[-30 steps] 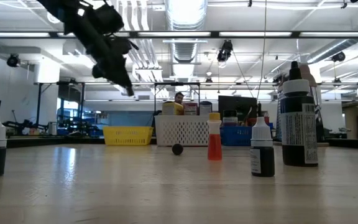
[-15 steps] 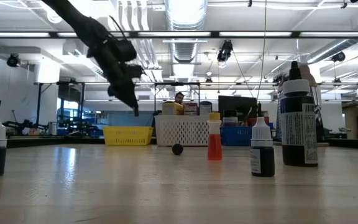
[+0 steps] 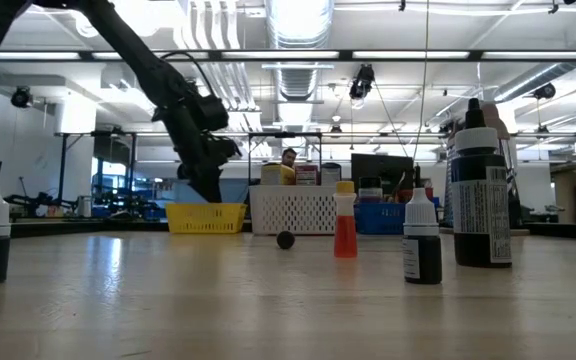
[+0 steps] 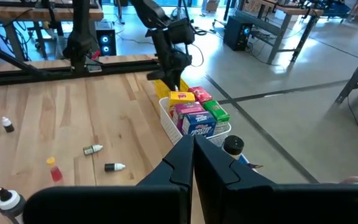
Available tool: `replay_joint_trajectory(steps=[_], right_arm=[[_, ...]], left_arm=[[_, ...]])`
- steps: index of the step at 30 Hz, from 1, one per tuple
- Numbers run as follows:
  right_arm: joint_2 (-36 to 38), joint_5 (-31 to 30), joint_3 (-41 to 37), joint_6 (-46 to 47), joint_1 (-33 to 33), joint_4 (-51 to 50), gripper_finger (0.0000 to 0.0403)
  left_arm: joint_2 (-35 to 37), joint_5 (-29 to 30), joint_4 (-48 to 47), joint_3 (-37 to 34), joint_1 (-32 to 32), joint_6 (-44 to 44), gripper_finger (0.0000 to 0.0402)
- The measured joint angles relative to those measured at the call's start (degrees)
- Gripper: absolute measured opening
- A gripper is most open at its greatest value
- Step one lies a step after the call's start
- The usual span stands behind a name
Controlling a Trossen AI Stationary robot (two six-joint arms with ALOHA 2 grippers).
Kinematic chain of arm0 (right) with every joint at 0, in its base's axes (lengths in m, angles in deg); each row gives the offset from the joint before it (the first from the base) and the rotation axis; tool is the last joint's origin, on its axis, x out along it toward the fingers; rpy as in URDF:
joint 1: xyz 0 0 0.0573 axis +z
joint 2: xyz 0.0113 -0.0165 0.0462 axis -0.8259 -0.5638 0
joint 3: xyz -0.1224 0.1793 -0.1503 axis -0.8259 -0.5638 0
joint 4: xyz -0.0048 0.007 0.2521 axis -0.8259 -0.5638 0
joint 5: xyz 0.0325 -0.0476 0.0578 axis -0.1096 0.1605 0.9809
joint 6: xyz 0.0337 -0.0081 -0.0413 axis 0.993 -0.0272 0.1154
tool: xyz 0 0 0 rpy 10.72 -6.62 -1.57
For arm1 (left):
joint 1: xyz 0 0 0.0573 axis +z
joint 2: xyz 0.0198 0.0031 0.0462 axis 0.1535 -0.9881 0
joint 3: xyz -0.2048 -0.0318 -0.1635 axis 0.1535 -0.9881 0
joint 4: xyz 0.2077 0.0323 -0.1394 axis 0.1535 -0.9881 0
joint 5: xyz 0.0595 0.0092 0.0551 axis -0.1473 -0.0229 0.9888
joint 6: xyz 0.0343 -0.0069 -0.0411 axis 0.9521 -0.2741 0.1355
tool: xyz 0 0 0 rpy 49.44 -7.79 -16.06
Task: Pick & Place Kitchen Items
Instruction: Put the orange food coloring bottle into the yellow basket
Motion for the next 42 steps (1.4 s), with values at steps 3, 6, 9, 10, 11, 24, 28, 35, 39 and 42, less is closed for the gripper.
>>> replay_joint_trajectory(steps=[3,6,9,10,11,24,28,35,39,42], right_arm=[[-0.01,0.00,0.02,-0.08,0.00,0.01,0.0008],[-0.02,0.00,0.00,-0.13,0.00,0.02,0.0008],[-0.01,-0.01,0.02,0.01,0.00,0.01,0.0008],[-0.01,0.00,0.00,-0.13,0.00,0.00,0.0008],[0.00,0.00,0.02,-0.19,0.00,0.00,0.0008],[-0.01,-0.01,0.00,-0.19,0.00,0.00,0.0008],[0.00,0.00,0.02,0.01,0.00,0.00,0.0008],[-0.02,0.00,0.02,0.05,0.00,0.00,0.0008],[-0.02,0.00,0.02,-0.10,0.00,0.01,0.0008],[0.00,-0.01,0.00,0.00,0.00,0.00,0.0008]], left_arm=[[-0.79,0.02,0.87,0.46,0.00,-0.81,0.0090],[-2.07,0.73,1.51,1.19,0.00,-3.03,0.0090],[-3.43,2.44,1.85,1.98,-0.01,-3.74,0.0090],[-3.76,2.50,1.85,2.14,0.00,-3.78,0.0090],[-4.01,2.64,1.83,2.23,0.00,-3.83,0.0090],[-4.77,4.84,4.08,2.35,0.04,-7.48,0.0090],[-6.24,5.43,4.22,2.28,-0.08,-8.13,0.0090],[-6.27,5.48,4.61,2.47,-0.17,-8.64,0.0090],[-6.30,5.50,4.53,2.55,-0.17,-8.37,0.0090],[-6.30,5.47,4.58,2.43,-0.17,-8.35,0.0090]])
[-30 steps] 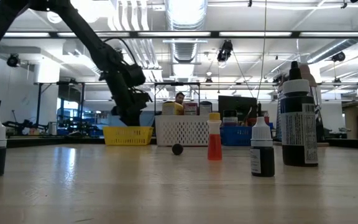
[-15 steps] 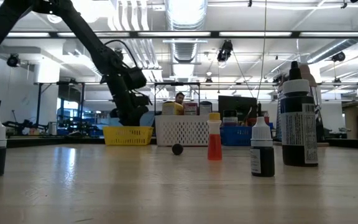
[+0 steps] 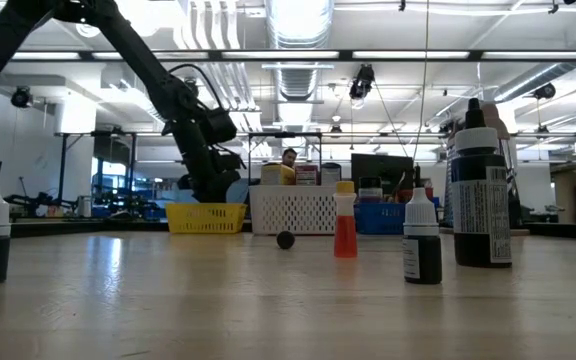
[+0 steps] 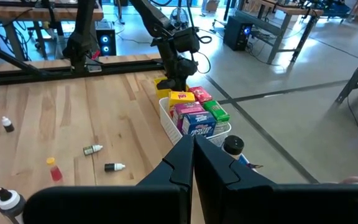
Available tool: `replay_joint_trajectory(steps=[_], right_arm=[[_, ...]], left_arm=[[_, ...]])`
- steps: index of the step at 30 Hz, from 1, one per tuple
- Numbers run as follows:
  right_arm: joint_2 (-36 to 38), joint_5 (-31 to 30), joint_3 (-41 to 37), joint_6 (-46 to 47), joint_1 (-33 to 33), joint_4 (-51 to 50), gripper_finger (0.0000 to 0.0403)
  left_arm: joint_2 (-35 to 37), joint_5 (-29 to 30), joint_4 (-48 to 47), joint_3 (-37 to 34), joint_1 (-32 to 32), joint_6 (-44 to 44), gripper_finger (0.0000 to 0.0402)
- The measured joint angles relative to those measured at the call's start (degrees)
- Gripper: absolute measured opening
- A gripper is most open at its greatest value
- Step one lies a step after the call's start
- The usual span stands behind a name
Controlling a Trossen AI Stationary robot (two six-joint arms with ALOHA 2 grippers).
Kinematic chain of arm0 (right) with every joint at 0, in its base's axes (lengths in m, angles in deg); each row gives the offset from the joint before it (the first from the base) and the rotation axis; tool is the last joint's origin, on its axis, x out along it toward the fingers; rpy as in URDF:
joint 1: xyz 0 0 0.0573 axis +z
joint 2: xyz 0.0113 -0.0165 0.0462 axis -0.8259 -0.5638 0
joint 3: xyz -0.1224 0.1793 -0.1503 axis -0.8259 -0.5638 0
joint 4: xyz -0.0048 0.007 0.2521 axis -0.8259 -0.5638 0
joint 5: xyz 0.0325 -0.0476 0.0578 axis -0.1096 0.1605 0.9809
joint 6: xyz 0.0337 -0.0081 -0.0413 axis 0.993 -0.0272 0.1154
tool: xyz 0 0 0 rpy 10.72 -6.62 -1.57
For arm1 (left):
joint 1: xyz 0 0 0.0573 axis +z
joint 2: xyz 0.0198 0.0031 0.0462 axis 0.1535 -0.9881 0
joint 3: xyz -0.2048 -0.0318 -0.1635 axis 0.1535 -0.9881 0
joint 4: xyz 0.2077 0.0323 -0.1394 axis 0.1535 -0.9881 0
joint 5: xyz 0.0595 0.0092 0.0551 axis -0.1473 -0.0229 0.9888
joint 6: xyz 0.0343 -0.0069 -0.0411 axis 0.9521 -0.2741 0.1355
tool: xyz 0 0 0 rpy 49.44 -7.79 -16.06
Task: Pick & Place Kitchen Items
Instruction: Put the orange food coloring bottle into the yellow basket, then put the black food coloring bottle into the yellow basket
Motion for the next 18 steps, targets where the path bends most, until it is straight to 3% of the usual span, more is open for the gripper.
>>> replay_joint_trajectory(steps=[6,18], right_arm=[[-0.01,0.01,0.01,0.04,0.00,0.00,0.0008],[0.00,0.00,0.01,-0.02,0.00,0.00,0.0008]], left_arm=[[0.00,-1.05,-0.09,-0.04,0.00,0.03,0.0094],[-0.04,-1.53,-1.67,2.16,0.07,0.83,0.0151]])
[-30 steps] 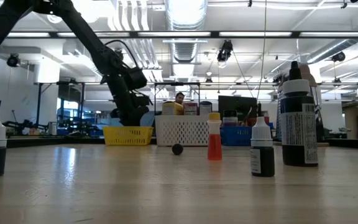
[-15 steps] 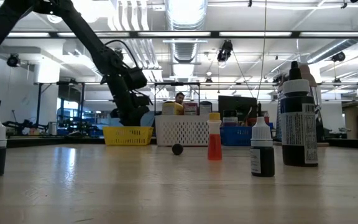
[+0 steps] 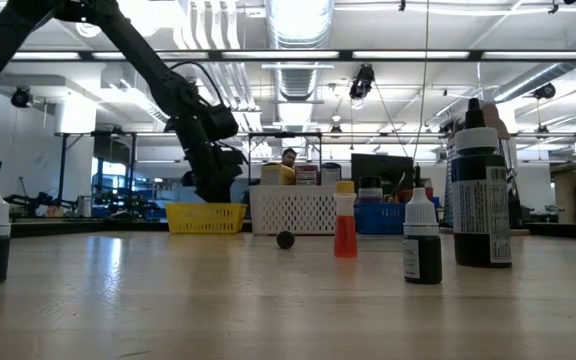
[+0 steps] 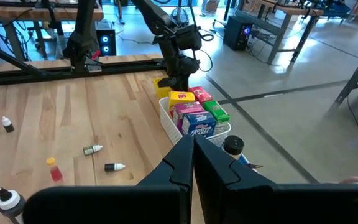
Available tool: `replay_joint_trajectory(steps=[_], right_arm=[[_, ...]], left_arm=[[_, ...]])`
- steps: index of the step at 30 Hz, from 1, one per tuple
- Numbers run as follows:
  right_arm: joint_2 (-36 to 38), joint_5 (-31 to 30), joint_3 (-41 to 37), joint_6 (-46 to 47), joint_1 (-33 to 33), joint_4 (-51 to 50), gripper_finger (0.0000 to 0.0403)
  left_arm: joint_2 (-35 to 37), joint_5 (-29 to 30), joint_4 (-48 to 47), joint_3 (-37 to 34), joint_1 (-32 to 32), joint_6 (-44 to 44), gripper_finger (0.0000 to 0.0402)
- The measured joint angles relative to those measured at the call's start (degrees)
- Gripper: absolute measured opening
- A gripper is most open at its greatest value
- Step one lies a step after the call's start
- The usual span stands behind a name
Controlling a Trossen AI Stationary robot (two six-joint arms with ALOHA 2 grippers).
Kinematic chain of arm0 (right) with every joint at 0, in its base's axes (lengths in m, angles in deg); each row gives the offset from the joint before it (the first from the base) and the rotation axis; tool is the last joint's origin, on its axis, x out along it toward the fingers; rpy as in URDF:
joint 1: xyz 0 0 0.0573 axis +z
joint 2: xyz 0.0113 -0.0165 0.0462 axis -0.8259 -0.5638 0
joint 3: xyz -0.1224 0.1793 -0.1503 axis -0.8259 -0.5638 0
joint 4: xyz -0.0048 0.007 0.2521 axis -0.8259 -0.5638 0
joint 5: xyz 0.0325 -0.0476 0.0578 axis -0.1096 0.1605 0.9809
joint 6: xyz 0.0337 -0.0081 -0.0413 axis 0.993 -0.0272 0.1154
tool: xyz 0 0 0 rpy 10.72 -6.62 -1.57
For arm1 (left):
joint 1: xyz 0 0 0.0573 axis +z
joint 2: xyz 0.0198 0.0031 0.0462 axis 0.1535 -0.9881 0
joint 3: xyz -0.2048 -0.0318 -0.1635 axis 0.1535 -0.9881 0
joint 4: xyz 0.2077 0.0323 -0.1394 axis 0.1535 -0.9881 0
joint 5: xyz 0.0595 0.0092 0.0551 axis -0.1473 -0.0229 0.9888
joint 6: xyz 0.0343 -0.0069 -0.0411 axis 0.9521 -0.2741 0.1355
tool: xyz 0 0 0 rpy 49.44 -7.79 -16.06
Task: Pick & Place Kitchen Items
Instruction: Put the black food coloring bottle into the yellow basket
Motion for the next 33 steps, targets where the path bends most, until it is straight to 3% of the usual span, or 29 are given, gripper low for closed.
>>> replay_joint_trajectory(steps=[5,12,15,24,33], right_arm=[[0.00,0.01,0.00,-0.16,0.00,0.02,0.0008],[0.00,0.01,0.00,-0.16,0.00,0.00,0.0008],[-0.02,0.01,-0.02,0.08,0.00,0.02,0.0008],[-0.02,0.01,-0.01,-0.13,0.00,0.00,0.0008],[0.00,0.01,0.00,-0.11,0.00,0.00,0.0008]], left_arm=[[0.09,0.35,-7.81,4.78,0.03,1.89,0.0150],[0.94,1.04,-27.34,15.14,-0.07,3.42,0.0149],[3.60,-0.76,-30.82,16.07,-1.55,3.46,0.0149],[21.04,-2.68,-32.18,6.45,-12.29,-0.04,0.0149],[40.48,-4.60,-25.16,-6.81,-34.69,-7.39,0.0149]])
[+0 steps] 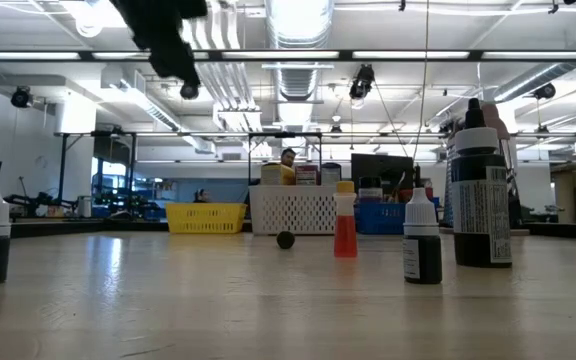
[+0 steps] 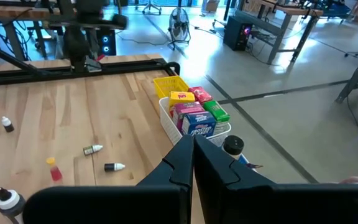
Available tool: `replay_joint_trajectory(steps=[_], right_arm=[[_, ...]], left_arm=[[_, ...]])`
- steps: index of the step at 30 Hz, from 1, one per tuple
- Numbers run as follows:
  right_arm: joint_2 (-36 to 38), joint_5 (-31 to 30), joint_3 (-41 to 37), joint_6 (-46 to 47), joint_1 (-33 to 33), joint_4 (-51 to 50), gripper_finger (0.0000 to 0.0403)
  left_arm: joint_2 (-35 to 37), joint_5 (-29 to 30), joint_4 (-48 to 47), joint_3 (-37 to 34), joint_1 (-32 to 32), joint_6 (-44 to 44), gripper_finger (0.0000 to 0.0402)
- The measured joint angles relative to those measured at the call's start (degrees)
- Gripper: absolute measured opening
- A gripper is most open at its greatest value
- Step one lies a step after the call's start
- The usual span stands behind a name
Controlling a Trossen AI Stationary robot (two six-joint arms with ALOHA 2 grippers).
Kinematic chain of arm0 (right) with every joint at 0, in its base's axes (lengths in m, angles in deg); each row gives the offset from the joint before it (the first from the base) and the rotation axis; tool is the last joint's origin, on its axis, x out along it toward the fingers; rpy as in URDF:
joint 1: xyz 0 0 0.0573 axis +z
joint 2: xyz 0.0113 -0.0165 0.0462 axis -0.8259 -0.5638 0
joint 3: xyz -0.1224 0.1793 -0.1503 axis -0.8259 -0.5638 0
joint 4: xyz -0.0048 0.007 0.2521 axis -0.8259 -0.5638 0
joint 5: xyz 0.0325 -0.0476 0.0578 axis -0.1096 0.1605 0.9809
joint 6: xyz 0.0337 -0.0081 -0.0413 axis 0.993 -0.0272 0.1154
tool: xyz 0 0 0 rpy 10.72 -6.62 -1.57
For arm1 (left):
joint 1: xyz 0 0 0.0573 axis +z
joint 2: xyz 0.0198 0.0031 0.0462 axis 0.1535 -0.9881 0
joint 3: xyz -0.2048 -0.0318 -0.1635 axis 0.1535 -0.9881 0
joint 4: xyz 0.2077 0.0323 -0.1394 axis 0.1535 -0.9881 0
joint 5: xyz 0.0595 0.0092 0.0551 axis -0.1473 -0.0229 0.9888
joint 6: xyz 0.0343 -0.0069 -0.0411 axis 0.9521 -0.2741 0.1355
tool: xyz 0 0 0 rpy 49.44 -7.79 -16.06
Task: Pick & Place Kitchen Items
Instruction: Put the black food coloring bottle into the yellow basket
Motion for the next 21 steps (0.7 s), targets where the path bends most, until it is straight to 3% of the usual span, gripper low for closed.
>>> replay_joint_trajectory(steps=[8,14,21], right_arm=[[-0.02,0.00,-0.02,0.22,0.00,0.02,0.0008],[-0.01,0.00,0.00,0.18,0.00,0.01,0.0008],[0.00,-0.02,0.00,0.13,0.00,0.00,0.0008]], left_arm=[[6.73,2.13,16.50,-9.78,-23.40,-0.20,0.0149],[5.53,13.84,16.84,-12.54,-36.80,-3.79,0.0149],[2.49,15.65,16.74,-12.55,-46.16,-15.57,0.0149]])
